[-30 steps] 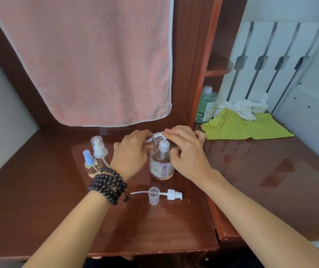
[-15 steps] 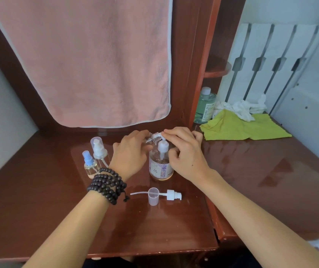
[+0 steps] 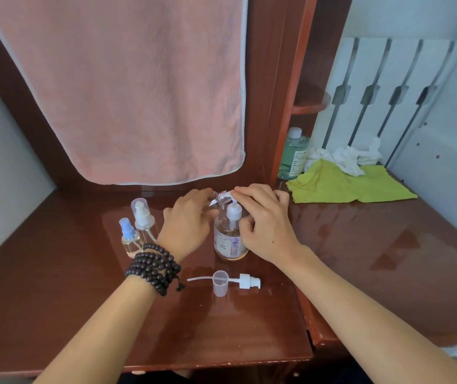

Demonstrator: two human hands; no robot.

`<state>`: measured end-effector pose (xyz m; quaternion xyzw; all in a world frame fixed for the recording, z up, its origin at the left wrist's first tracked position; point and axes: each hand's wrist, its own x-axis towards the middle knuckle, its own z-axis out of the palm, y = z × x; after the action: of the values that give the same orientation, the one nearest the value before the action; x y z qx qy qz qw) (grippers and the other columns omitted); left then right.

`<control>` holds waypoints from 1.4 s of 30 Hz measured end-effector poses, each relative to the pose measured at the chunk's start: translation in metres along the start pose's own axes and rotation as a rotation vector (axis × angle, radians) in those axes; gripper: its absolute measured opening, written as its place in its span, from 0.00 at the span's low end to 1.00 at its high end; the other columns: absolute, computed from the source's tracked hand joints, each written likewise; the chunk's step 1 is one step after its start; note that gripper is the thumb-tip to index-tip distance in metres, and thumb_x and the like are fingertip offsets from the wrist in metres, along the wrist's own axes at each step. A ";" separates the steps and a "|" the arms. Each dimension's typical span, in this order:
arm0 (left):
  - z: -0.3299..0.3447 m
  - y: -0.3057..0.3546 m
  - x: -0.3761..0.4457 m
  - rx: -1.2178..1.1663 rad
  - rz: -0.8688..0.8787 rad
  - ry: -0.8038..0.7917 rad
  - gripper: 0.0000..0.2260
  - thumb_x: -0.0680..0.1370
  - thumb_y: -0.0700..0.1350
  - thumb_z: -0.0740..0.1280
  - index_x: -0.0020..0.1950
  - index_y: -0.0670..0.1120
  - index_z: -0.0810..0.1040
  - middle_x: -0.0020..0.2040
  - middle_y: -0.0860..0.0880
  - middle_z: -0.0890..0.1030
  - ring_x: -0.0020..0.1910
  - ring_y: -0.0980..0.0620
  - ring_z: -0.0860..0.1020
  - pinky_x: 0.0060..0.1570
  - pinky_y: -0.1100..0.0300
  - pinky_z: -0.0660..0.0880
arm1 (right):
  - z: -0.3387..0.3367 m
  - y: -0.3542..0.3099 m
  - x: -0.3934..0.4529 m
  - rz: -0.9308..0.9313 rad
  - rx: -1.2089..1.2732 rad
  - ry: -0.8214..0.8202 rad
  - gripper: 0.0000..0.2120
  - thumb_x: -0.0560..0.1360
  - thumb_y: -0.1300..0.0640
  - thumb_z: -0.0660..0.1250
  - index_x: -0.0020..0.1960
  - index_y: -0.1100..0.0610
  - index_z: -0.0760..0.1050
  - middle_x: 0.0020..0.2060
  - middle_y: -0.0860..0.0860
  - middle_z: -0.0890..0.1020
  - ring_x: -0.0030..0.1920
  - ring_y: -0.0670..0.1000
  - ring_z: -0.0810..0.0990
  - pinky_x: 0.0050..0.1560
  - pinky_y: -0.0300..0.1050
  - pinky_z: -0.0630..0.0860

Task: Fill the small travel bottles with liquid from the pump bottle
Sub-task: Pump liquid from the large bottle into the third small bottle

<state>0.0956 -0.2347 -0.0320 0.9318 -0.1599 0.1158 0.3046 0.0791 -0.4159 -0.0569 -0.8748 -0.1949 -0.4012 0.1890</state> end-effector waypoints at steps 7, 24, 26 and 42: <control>0.009 -0.002 -0.003 0.007 -0.035 -0.034 0.15 0.78 0.43 0.66 0.64 0.51 0.74 0.57 0.53 0.77 0.59 0.47 0.75 0.56 0.43 0.71 | 0.001 0.002 0.000 0.075 0.066 -0.037 0.24 0.65 0.61 0.56 0.52 0.57 0.86 0.50 0.47 0.85 0.52 0.49 0.83 0.53 0.46 0.57; 0.005 -0.001 -0.001 0.012 -0.030 -0.059 0.14 0.78 0.43 0.65 0.63 0.52 0.74 0.57 0.53 0.77 0.60 0.48 0.75 0.57 0.41 0.71 | 0.002 0.000 0.001 0.097 0.081 -0.023 0.22 0.65 0.58 0.57 0.50 0.56 0.87 0.48 0.47 0.85 0.50 0.47 0.82 0.55 0.47 0.57; 0.004 -0.001 -0.003 -0.006 -0.043 -0.058 0.15 0.78 0.44 0.65 0.64 0.52 0.74 0.57 0.53 0.77 0.60 0.48 0.75 0.56 0.42 0.71 | 0.001 -0.001 0.001 0.086 0.081 -0.032 0.23 0.66 0.58 0.57 0.51 0.57 0.87 0.50 0.47 0.85 0.51 0.48 0.82 0.56 0.48 0.58; 0.007 -0.001 -0.002 -0.022 -0.054 -0.040 0.14 0.78 0.44 0.65 0.63 0.52 0.74 0.57 0.53 0.77 0.59 0.48 0.76 0.56 0.41 0.71 | 0.003 0.001 0.001 0.131 0.093 -0.059 0.24 0.66 0.58 0.55 0.53 0.55 0.86 0.52 0.47 0.85 0.52 0.47 0.82 0.59 0.55 0.61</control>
<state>0.0948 -0.2380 -0.0383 0.9345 -0.1419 0.0868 0.3147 0.0822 -0.4153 -0.0582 -0.8874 -0.1615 -0.3524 0.2495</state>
